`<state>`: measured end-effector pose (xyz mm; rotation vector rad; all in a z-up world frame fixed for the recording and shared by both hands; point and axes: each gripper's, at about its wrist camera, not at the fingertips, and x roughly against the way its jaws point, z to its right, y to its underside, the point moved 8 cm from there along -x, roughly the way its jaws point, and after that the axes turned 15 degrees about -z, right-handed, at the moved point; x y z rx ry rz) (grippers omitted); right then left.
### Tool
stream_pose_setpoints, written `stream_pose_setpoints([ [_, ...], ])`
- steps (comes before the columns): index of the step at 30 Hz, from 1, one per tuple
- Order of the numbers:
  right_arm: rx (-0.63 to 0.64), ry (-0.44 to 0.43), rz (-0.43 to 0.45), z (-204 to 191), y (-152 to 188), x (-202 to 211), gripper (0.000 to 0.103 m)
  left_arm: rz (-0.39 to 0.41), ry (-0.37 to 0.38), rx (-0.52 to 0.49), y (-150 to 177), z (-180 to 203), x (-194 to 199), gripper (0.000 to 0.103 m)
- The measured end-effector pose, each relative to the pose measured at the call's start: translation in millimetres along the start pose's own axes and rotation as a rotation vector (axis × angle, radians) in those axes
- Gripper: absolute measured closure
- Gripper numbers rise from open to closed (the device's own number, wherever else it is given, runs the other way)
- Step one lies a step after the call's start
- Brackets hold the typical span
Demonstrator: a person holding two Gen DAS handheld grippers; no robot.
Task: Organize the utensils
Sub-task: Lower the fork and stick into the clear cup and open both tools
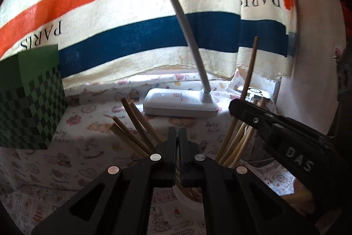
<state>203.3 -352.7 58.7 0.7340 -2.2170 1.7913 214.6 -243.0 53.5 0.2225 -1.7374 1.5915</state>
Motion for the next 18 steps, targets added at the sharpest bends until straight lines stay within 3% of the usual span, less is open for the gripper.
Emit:
stream_pose_setpoints([
  [3, -0.008, -0.032, -0.017, -3, -1, 0, 0.095, 0.039, -0.049, -0.004, -4, -6, 15, 0.095],
  [5, -0.009, -0.054, -0.027, -6, -1, 1, 0.094, 0.067, -0.075, 0.025, -6, -16, 26, 0.072],
  [6, 0.001, -0.058, -0.036, -9, -1, 1, 0.094, 0.08, -0.075, 0.032, -6, -20, 32, 0.069],
  [7, 0.012, -0.049, -0.044, -11, -1, 0, 0.09, 0.089, -0.084, 0.035, -6, -25, 37, 0.067],
  [9, 0.015, -0.023, -0.038, -12, -2, 2, 0.071, 0.102, -0.107, 0.039, -6, -35, 44, 0.067],
  [11, 0.01, 0.015, -0.043, -10, -3, 0, 0.071, 0.102, -0.124, 0.049, -3, -47, 51, 0.066],
  [13, 0.005, 0.03, -0.048, -7, -4, -3, 0.075, 0.093, -0.131, 0.06, 2, -59, 54, 0.066],
  [14, -0.005, 0.039, -0.031, -5, -6, -2, 0.095, 0.087, -0.133, 0.064, 4, -63, 55, 0.066],
  [18, 0.009, 0.052, -0.051, -3, -23, -3, 0.096, 0.053, -0.156, 0.054, 14, -80, 59, 0.066],
])
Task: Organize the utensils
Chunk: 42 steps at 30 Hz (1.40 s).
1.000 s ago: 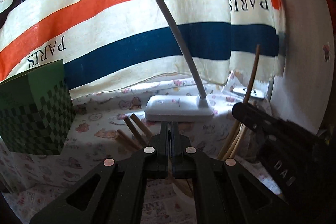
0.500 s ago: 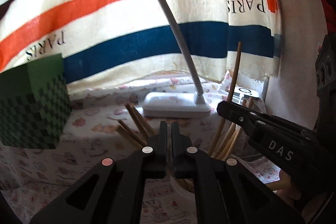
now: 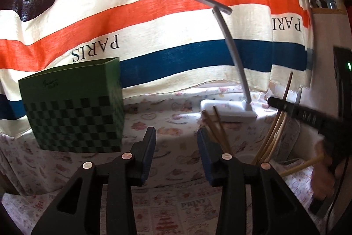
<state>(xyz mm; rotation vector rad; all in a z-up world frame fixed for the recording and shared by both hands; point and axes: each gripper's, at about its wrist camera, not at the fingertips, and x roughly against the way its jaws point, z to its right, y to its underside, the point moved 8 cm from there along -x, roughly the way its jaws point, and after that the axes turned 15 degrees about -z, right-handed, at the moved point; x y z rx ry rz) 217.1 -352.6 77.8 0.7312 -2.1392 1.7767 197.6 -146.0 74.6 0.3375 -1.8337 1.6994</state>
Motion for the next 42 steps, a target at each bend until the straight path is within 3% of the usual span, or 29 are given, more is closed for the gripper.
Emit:
stream_pose_setpoints([
  [6, 0.004, 0.064, -0.128, 2, -28, -22, 0.096, -0.012, -0.003, 0.03, 2, -29, 7, 0.065],
  [13, 0.069, 0.116, -0.04, -17, -49, 7, 0.096, -0.011, -0.009, 0.063, 12, -58, 24, 0.065],
  [20, 0.097, 0.188, -0.089, -20, -40, -18, 0.096, -0.047, -0.043, 0.104, 43, -83, 33, 0.061],
  [25, 0.107, 0.19, -0.193, -15, -21, -42, 0.096, -0.07, -0.032, 0.112, 57, -90, 35, 0.056],
  [26, 0.102, 0.189, -0.202, -14, -19, -42, 0.094, -0.072, -0.032, 0.114, 58, -91, 35, 0.054],
  [28, 0.082, 0.185, -0.2, -9, -19, -36, 0.074, -0.075, -0.033, 0.122, 59, -93, 37, 0.048],
  [29, 0.07, 0.185, -0.186, -7, -20, -31, 0.051, -0.079, -0.034, 0.125, 60, -93, 38, 0.045],
  [30, 0.059, 0.188, -0.156, -6, -22, -22, 0.042, -0.083, -0.04, 0.127, 59, -93, 38, 0.045],
  [32, 0.064, 0.183, -0.12, -8, -24, -4, 0.042, -0.083, -0.039, 0.129, 61, -93, 41, 0.044],
  [35, 0.079, 0.159, -0.039, -19, -16, 37, 0.04, -0.072, -0.052, 0.128, 69, -91, 50, 0.03],
  [37, 0.118, 0.147, 0.043, -33, -4, 68, 0.031, -0.052, -0.072, 0.123, 75, -90, 58, 0.024],
  [39, 0.155, 0.129, 0.152, -52, 14, 103, 0.015, -0.029, -0.082, 0.113, 81, -87, 66, 0.022],
  [42, 0.171, 0.128, 0.281, -69, 44, 144, 0.014, -0.004, -0.093, 0.111, 89, -84, 76, 0.019],
])
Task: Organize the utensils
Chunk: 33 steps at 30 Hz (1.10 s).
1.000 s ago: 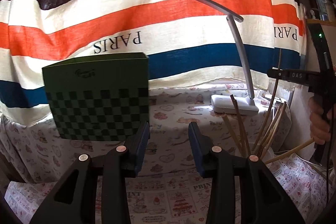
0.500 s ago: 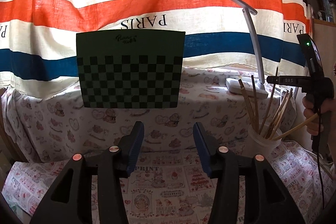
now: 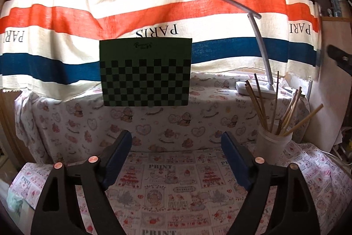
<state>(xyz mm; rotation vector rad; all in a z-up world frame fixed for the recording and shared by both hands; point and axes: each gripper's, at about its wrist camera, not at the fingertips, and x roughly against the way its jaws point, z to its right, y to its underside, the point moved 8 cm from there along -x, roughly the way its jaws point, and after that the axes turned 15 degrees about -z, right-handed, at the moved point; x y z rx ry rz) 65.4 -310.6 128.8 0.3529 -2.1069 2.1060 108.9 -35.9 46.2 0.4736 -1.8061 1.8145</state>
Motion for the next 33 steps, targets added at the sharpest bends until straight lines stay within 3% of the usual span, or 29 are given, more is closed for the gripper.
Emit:
stream_pose_setpoints([
  [6, -0.03, -0.035, -0.022, -28, 52, 17, 0.003, 0.042, -0.011, 0.013, 17, 0, 13, 0.007],
  [9, -0.033, -0.012, -0.031, -36, 71, 5, 0.0, 0.075, -0.064, 0.002, 25, -1, 14, 0.004],
  [18, -0.008, -0.065, -0.154, -50, 116, -39, 0.0, 0.098, -0.072, 0.012, 38, 0, 12, 0.001],
  [25, 0.023, -0.042, -0.183, -54, 130, -49, 0.0, 0.067, -0.114, -0.008, 46, 1, -3, 0.0],
  [29, 0.003, -0.013, -0.191, -46, 134, -56, 0.0, 0.0, -0.089, 0.024, 49, -1, -15, 0.0],
  [33, -0.006, -0.023, -0.242, -44, 141, -67, 0.0, 0.003, -0.089, 0.017, 50, 1, -15, 0.0],
])
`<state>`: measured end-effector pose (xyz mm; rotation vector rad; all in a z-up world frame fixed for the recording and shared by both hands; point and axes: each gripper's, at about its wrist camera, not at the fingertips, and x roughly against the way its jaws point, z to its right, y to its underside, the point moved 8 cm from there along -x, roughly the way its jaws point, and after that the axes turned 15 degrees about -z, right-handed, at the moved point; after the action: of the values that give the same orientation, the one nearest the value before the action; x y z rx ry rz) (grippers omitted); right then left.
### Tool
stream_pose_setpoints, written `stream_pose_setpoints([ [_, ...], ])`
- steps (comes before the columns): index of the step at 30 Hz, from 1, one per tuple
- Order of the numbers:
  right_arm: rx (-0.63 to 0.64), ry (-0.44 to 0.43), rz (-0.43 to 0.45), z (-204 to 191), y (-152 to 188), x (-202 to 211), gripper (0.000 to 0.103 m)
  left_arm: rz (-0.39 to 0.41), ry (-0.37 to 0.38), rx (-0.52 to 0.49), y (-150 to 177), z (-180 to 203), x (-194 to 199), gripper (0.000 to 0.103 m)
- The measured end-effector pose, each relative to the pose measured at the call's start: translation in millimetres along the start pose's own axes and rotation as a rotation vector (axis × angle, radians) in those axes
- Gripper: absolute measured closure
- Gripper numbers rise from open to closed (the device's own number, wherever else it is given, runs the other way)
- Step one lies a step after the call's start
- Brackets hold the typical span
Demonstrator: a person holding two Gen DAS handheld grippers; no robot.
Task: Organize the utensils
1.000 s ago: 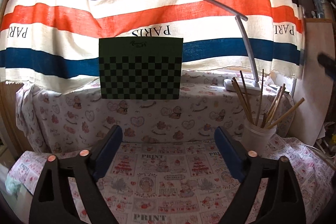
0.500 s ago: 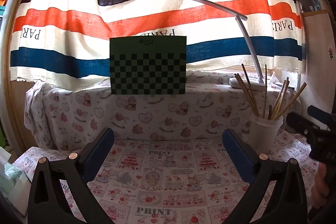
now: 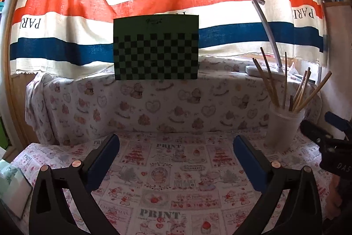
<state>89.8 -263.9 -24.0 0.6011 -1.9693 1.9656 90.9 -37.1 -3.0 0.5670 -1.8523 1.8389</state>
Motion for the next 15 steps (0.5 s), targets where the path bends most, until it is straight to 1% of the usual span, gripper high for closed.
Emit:
stream_pose_setpoints([
  [2, -0.002, -0.006, -0.015, 0.2, 0.7, -2.8, 0.0, -0.002, 0.012, -0.015, 0.1, 3.4, -1.0, 0.0],
  [5, 0.002, -0.001, -0.015, -0.2, 0.8, -3.3, 0.0, 0.014, -0.007, -0.012, -0.4, 2.3, 2.4, 0.0],
  [8, 0.012, 0.009, -0.014, -0.8, 1.3, -3.2, 0.0, 0.001, -0.004, -0.006, -0.1, 1.4, -0.1, 0.0],
  [15, -0.003, 0.018, -0.012, 1.7, 1.4, -2.8, 0.0, 0.009, -0.01, -0.004, -0.9, 0.4, 0.6, 0.0],
])
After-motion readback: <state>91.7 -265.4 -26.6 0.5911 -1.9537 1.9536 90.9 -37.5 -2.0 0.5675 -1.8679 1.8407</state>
